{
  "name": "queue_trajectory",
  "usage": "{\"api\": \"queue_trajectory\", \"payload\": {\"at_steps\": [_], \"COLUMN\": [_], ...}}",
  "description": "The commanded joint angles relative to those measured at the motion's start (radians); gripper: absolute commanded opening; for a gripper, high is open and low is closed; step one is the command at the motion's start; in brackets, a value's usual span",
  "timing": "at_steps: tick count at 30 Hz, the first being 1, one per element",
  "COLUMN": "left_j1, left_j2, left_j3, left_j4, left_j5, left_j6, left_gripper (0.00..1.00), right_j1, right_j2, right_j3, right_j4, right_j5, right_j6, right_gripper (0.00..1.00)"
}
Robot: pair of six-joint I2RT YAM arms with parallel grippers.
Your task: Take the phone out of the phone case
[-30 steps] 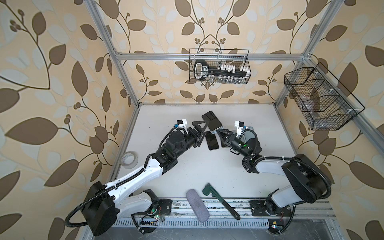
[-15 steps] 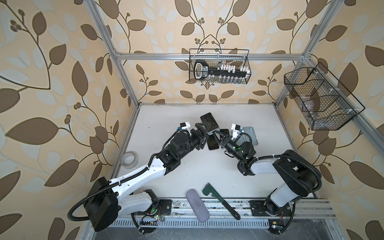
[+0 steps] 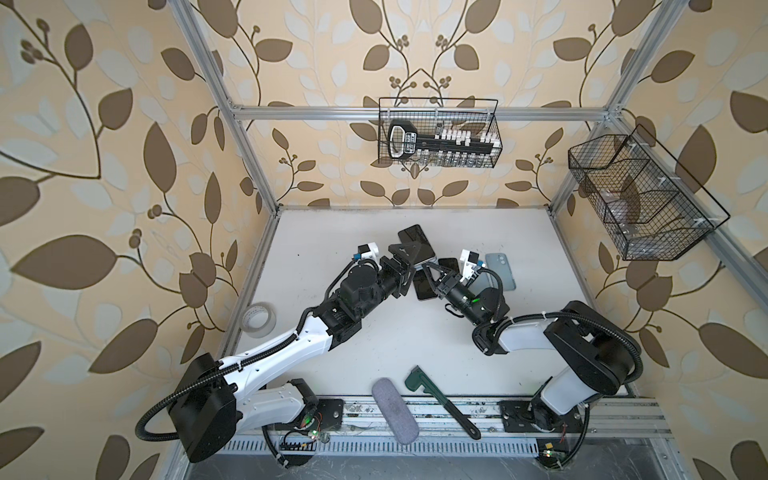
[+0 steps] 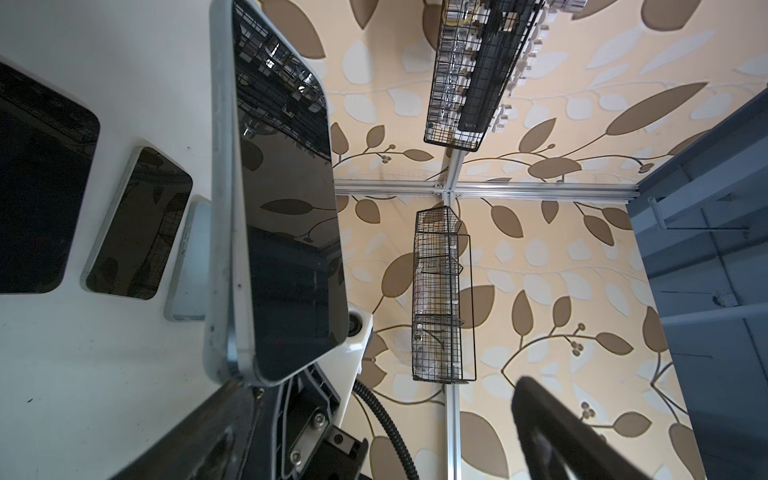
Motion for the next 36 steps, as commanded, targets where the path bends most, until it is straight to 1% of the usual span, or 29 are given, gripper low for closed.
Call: {"api": "queue_trajectory", "payload": {"at_steps": [1, 8, 11, 17, 25, 29, 31, 36], "left_j1": [-0.008, -0.007, -0.006, -0.006, -0.006, -0.006, -0.006, -0.006], "left_j2": [-0.016, -0.007, -0.014, -0.021, 0.010, 0.033, 0.044, 0.068], "left_j3": [0.003, 0.001, 0.003, 0.005, 0.000, 0.007, 0.008, 0.005], "left_j4": [0.054, 0.061, 0.049, 0.023, 0.053, 0.060, 0.069, 0.084], "left_j5": [-0.027, -0.035, -0.048, -0.081, -0.096, -0.091, -0.087, -0.086], "left_j6": [0.013, 0.016, 0.037, 0.062, 0.059, 0.055, 0.053, 0.043], "left_gripper": [0.99, 0.99, 0.98, 0.89, 0.74, 0.73, 0.70, 0.60], "right_j1": [0.012, 0.025, 0.030, 0.037, 0.055, 0.059, 0.058, 0.061], "right_j2": [0.011, 0.023, 0.025, 0.025, 0.030, 0.038, 0.039, 0.038], "right_j3": [0.007, 0.012, 0.007, 0.000, 0.008, 0.006, 0.006, 0.006], "right_j4": [0.132, 0.142, 0.146, 0.151, 0.152, 0.152, 0.152, 0.152], "right_j5": [0.017, 0.020, 0.024, 0.031, 0.034, 0.036, 0.040, 0.044], "right_j6": [-0.001, 0.001, -0.005, -0.013, -0.028, -0.031, -0.033, -0.037], "right_gripper": [0.06, 0.06, 0.06, 0.05, 0.05, 0.05, 0.05, 0.05]}}
